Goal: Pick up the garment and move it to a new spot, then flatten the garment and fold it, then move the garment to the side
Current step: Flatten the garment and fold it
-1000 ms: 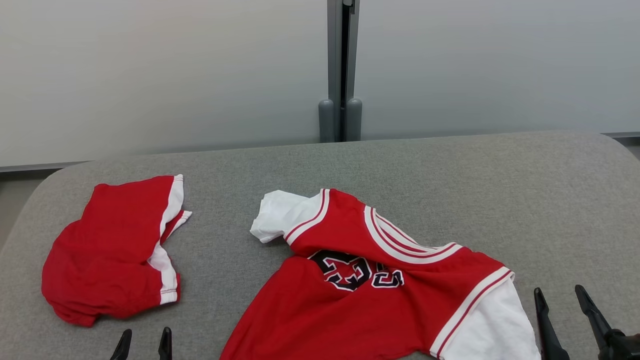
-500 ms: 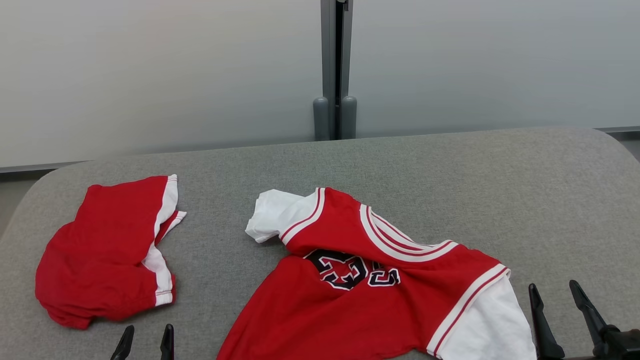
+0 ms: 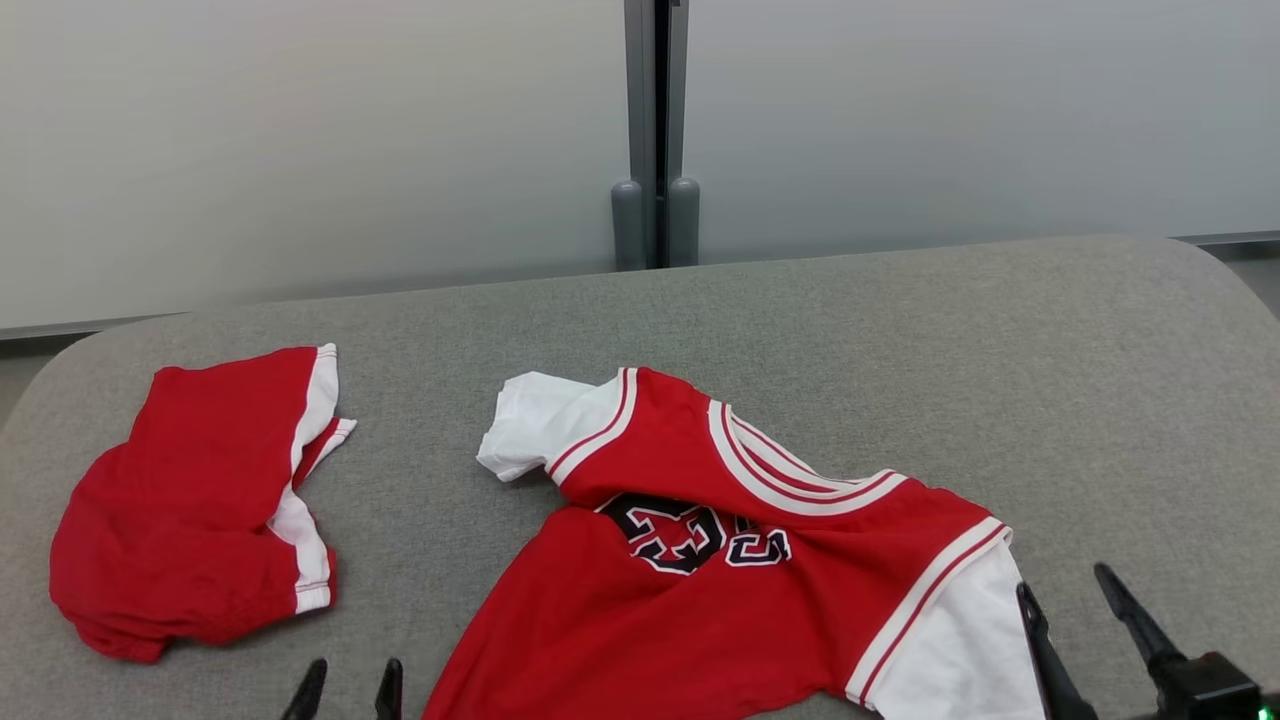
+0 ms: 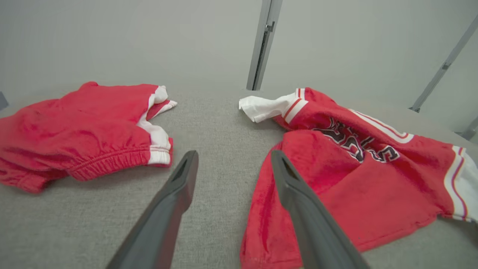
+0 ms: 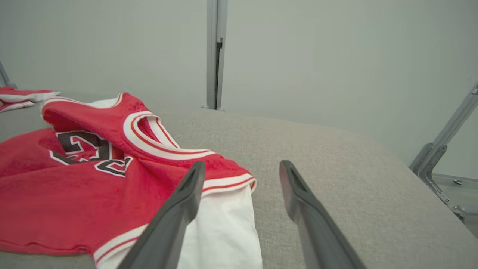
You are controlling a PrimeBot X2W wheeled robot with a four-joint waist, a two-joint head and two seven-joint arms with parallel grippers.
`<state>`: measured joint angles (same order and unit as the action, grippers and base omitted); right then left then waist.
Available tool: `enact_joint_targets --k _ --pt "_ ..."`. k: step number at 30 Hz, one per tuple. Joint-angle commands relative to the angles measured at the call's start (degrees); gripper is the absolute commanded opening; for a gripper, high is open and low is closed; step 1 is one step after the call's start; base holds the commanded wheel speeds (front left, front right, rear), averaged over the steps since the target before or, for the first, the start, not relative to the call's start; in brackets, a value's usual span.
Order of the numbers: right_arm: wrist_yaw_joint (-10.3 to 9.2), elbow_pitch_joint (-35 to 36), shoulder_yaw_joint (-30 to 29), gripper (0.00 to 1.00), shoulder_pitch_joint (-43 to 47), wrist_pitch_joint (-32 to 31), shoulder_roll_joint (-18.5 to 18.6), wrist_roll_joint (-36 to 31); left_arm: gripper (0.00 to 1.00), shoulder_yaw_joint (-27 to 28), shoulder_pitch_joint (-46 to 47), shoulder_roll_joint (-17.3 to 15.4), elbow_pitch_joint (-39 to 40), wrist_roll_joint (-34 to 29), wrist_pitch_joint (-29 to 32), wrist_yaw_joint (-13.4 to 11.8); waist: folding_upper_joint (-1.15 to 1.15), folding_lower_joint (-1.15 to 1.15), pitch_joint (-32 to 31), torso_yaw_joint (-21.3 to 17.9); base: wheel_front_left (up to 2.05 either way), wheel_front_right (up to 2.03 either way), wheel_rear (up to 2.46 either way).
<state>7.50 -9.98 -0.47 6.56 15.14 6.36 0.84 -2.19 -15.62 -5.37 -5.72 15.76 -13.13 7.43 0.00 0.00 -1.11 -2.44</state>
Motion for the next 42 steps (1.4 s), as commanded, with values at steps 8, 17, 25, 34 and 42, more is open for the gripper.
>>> enact_joint_targets --k 8,17,25,34,42 --pt "-0.01 -12.0 2.6 1.00 -2.2 -9.9 4.6 0.6 1.00 -6.5 1.6 -2.3 -3.9 6.7 12.6 0.1 0.00 0.00 3.3 -0.4 0.00 0.00 0.00" --pt "-0.01 -19.6 7.5 1.00 -5.7 -13.0 3.5 3.5 1.00 -7.7 4.1 -2.8 -7.8 8.9 14.6 0.0 0.00 0.00 6.3 -0.3 0.00 0.00 0.00" --pt "0.18 -21.1 16.2 0.00 -7.1 -13.3 4.8 11.1 0.00 -12.1 3.0 -3.5 -10.0 13.9 18.8 0.0 0.00 0.00 5.5 -1.0 0.00 0.00 0.00" --pt "0.06 6.3 18.3 0.00 -3.4 -14.8 12.8 44.4 0.00 -11.6 -0.6 -9.0 10.0 24.9 22.8 0.0 0.00 0.00 3.1 -1.3 0.00 0.00 0.00" --pt "0.04 32.7 6.7 0.00 -5.5 -16.0 24.9 61.4 0.00 -4.5 3.9 -14.4 37.7 35.3 31.8 -1.9 0.00 0.00 7.9 -1.7 0.00 0.00 0.00"
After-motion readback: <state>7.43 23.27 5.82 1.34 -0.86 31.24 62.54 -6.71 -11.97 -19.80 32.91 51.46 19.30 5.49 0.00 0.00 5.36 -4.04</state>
